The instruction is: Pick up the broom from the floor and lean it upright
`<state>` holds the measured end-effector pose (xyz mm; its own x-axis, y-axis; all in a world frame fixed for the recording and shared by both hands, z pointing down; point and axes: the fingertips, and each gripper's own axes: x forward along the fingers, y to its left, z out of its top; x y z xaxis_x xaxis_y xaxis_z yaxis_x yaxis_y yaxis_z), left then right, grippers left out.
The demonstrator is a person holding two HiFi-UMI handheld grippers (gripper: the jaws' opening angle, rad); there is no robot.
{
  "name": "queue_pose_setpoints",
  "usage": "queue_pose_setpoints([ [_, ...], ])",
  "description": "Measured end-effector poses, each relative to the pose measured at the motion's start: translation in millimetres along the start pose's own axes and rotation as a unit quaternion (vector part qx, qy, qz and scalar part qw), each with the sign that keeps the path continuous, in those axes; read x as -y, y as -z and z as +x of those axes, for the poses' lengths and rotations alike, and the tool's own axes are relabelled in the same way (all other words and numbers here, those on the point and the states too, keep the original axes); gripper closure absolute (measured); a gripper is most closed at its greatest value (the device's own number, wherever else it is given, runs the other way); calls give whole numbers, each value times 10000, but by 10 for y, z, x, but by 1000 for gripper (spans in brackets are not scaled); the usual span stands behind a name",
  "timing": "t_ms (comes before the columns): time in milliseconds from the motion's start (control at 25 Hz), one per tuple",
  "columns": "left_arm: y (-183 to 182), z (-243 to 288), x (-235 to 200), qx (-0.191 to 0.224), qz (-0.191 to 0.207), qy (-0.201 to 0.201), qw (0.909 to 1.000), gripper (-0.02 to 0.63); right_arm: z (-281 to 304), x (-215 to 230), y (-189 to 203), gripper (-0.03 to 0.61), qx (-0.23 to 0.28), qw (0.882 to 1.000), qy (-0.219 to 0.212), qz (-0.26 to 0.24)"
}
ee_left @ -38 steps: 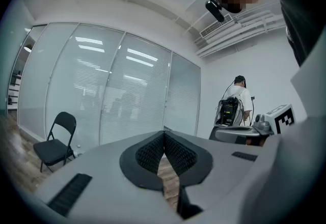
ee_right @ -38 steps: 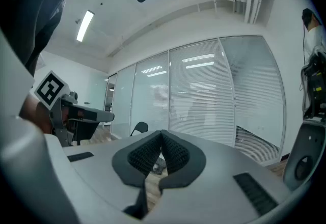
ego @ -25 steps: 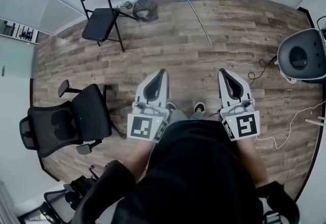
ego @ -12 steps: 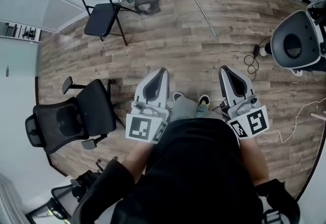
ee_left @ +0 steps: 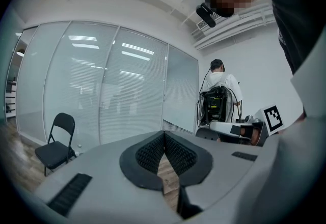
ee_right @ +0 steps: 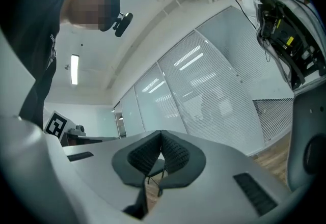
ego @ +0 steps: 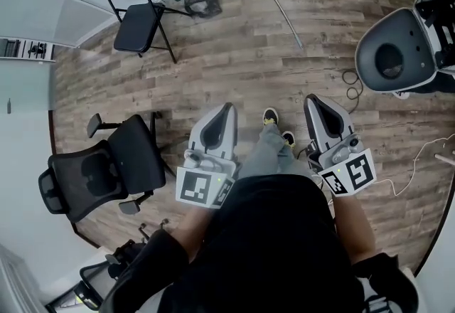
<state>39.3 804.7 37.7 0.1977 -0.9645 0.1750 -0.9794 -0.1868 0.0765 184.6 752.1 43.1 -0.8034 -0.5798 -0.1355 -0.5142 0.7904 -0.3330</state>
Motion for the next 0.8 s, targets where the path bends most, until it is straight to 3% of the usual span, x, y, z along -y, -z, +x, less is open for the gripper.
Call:
queue_pose_setpoints([
  [480, -125, 518, -705, 323, -355, 168, 9987, 594, 928, 124, 14, 561, -345, 9976, -147, -578],
  [800, -112, 863, -1012, 322, -284, 434, 9981, 593, 1237, 283, 20, 561, -443, 9957, 124, -801],
])
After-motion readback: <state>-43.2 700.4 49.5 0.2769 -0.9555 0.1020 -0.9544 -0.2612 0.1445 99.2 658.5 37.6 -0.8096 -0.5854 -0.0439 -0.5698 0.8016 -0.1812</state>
